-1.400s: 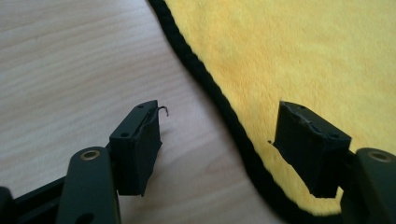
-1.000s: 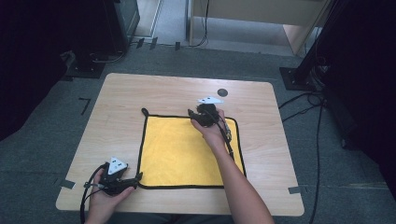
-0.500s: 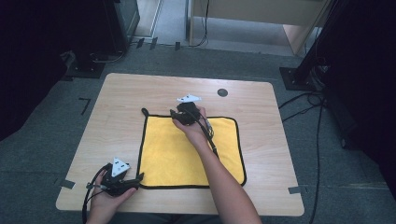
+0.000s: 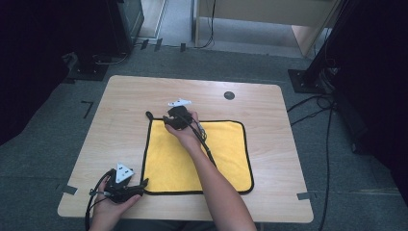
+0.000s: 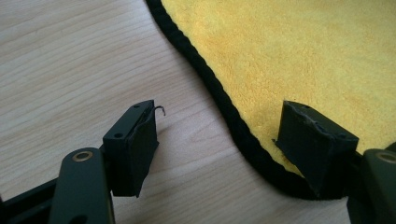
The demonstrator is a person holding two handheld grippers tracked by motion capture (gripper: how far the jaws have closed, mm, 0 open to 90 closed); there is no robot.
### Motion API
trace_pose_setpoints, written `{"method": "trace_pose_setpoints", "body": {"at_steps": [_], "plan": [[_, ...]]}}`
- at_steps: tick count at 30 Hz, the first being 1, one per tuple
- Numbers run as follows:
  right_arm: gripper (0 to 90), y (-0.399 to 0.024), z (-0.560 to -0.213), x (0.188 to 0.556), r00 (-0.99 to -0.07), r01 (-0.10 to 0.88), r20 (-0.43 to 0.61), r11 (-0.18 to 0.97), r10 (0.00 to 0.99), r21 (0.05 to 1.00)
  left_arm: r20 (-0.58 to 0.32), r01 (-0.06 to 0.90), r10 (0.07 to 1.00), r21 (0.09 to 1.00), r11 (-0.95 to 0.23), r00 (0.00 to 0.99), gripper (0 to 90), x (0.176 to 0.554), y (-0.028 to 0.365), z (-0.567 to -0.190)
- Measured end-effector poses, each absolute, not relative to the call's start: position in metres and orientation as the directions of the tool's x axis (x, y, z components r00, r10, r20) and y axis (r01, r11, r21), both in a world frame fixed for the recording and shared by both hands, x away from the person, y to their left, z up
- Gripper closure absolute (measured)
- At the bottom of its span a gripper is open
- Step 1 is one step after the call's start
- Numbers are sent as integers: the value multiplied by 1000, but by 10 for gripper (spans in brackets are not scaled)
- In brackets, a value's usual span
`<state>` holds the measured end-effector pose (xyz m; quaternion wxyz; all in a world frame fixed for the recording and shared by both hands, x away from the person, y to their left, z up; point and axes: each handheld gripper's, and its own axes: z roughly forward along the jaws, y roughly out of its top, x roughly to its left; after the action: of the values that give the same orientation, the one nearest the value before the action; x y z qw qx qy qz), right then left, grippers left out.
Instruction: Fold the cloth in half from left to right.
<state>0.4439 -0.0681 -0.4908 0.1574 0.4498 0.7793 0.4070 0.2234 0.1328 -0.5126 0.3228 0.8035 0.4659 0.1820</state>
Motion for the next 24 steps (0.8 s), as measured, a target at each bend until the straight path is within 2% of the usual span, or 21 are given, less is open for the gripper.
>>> {"method": "trace_pose_setpoints", "body": {"at_steps": [6,10,13,18,22,24], "plan": [[558,-43,-498,447,-571,569,96,309,815,762,-8,649,871,671,-360,491,320,219,132,-508],[544,-28,-501,447,-583,571,97,322,806,755,-14,643,864,673,-364,504,312,214,130,-507],[537,-19,-503,449,-588,572,90,335,804,749,21,628,855,669,-398,519,315,207,127,-509],[531,-9,-506,456,-566,588,88,327,820,740,34,611,844,674,-415,535,385,204,124,-509],[525,0,-509,460,-574,581,49,364,818,728,38,601,835,676,-426,549,440,203,123,-508],[588,5,-513,461,-565,577,21,377,825,724,36,589,822,680,-437,569,483,202,123,-508]]}}
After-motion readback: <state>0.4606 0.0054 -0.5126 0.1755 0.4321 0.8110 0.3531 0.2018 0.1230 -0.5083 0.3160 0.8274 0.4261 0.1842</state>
